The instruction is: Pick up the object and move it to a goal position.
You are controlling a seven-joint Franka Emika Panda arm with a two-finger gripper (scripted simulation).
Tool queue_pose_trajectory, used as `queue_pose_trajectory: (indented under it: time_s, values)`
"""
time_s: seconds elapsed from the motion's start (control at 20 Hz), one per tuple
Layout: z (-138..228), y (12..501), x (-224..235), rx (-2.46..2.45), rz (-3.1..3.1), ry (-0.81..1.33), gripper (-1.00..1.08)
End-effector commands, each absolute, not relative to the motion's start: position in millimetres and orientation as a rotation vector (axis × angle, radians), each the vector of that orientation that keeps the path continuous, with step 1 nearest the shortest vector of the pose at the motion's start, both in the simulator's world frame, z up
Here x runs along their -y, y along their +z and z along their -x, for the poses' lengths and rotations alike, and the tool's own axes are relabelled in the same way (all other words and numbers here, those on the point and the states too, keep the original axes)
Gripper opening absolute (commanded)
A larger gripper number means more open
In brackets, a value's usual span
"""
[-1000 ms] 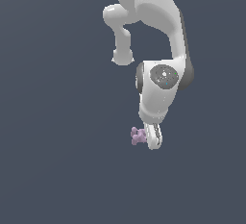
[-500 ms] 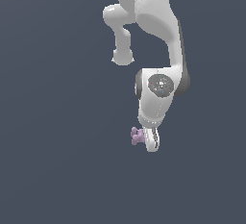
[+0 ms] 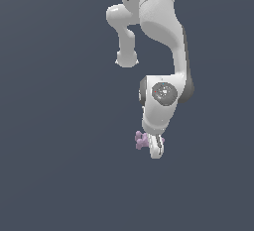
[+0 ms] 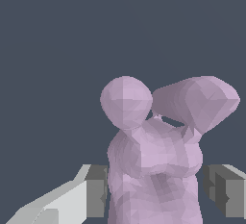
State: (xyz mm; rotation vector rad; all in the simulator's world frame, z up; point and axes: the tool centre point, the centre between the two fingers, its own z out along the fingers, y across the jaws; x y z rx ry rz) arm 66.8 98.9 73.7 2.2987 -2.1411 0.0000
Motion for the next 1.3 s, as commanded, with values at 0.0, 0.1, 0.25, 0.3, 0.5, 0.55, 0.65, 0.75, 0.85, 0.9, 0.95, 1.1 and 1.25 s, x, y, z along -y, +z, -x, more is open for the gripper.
queue_pose_trajectory:
  time_s: [0.0,0.1,0.25,0.3,0.5,0.55,0.65,0.75,0.85,0.9,0.95,1.1,1.25]
  values:
    - [-67,74,-99,2.141,-2.299,0.0,-1.0]
    - [-67,74,-99,2.141,-2.299,0.0,-1.0]
    - [-67,74,-99,2.141,-2.299,0.0,-1.0]
    - [-67,74,-99,2.141,-2.299,0.0,-1.0]
    - [-66,74,-100,2.141,-2.299,0.0,-1.0]
    - [-65,75,-101,2.141,-2.299,0.0,-1.0]
    - [-63,77,-104,2.141,-2.299,0.0,-1.0]
    - [-59,79,-109,2.141,-2.299,0.0,-1.0]
    - [-54,83,-116,2.141,-2.299,0.0,-1.0]
    - [-51,86,-121,2.141,-2.299,0.0,-1.0]
    - [-47,89,-126,2.141,-2.299,0.0,-1.0]
    - [-33,99,-144,2.141,-2.299,-0.001,-1.0]
    - [-17,112,-167,2.141,-2.299,-0.001,-1.0]
